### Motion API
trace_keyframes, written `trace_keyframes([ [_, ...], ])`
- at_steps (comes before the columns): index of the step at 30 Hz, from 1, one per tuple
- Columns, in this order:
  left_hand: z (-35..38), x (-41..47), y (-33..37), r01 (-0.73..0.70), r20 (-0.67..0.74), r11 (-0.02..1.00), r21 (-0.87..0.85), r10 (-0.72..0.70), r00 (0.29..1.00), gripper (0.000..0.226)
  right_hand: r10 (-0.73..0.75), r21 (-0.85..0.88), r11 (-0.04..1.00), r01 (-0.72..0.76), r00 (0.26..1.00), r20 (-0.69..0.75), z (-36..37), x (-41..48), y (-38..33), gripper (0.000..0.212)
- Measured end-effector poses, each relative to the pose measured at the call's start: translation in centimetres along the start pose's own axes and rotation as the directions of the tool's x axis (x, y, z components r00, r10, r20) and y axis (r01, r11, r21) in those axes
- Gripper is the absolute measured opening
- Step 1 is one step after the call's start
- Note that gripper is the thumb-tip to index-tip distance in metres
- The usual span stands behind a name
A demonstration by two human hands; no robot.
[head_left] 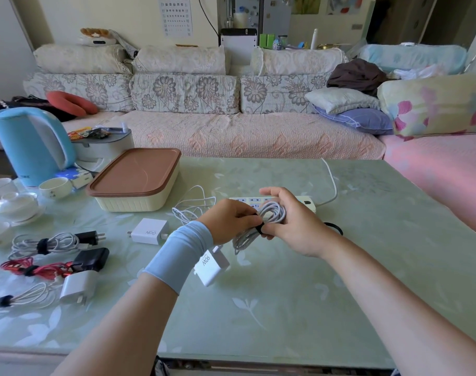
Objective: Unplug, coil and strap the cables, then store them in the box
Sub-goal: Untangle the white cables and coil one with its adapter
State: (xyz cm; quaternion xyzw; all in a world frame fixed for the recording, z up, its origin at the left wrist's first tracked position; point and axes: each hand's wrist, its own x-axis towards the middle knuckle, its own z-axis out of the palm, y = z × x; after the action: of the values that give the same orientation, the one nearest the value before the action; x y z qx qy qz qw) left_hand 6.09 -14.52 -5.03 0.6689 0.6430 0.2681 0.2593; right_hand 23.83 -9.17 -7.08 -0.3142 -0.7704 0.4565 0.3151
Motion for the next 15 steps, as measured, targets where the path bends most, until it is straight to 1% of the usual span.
trace_keyframes([
  [2, -0.2, 0.1, -0.4, 0.028, -0.008, 0.999, -0.028, -0.028, 1.000, 0.009, 0.018, 0.049, 0.999, -0.016, 0.999, -0.037, 0.1, 0.4, 0.3, 0.084],
  [3, -0.1, 0.1, -0.5, 0.036, -0.028, 0.998, -0.044, -0.037, 0.999, 0.009, 0.034, 0.099, 0.995, -0.027, 0.997, -0.067, 0.1, 0.6, 0.5, 0.091],
  [5, 0.0, 0.2, -0.8, 0.050, -0.092, 0.989, -0.141, -0.064, 0.994, 0.011, 0.071, 0.192, 0.981, -0.040, 0.986, -0.153, 0.4, 0.9, 0.6, 0.094],
  [6, 0.0, 0.2, -0.9, 0.064, -0.122, 0.975, -0.212, -0.091, 0.988, 0.011, 0.093, 0.227, 0.973, -0.048, 0.977, -0.193, 0.5, 1.1, 0.5, 0.089],
  [7, 0.0, 0.2, -1.0, 0.077, -0.148, 0.956, -0.283, -0.123, 0.981, 0.011, 0.115, 0.265, 0.962, -0.058, 0.972, -0.203, 0.8, 1.1, 0.4, 0.078],
  [9, 0.1, -0.1, -0.9, 0.108, -0.157, 0.893, -0.436, -0.193, 0.968, 0.015, 0.137, 0.305, 0.948, -0.095, 0.984, -0.118, 1.1, 1.0, 0.1, 0.040],
  [10, 0.2, -0.2, -1.0, 0.129, -0.134, 0.850, -0.511, -0.227, 0.965, 0.017, 0.143, 0.310, 0.943, -0.117, 0.988, -0.063, 1.2, 0.9, 0.0, 0.027],
  [12, 0.4, -0.6, -1.0, 0.163, -0.069, 0.767, -0.621, -0.260, 0.963, 0.017, 0.150, 0.339, 0.931, -0.133, 0.988, -0.024, 1.3, 0.8, -0.1, 0.017],
  [13, 0.5, -0.8, -1.1, 0.168, -0.052, 0.747, -0.644, -0.262, 0.964, 0.017, 0.148, 0.355, 0.926, -0.128, 0.988, -0.032, 1.3, 0.8, -0.1, 0.016],
  [15, 0.5, -1.1, -1.4, 0.154, -0.061, 0.740, -0.655, -0.255, 0.965, 0.018, 0.136, 0.355, 0.929, -0.106, 0.989, -0.063, 1.6, 0.9, -0.1, 0.015],
])
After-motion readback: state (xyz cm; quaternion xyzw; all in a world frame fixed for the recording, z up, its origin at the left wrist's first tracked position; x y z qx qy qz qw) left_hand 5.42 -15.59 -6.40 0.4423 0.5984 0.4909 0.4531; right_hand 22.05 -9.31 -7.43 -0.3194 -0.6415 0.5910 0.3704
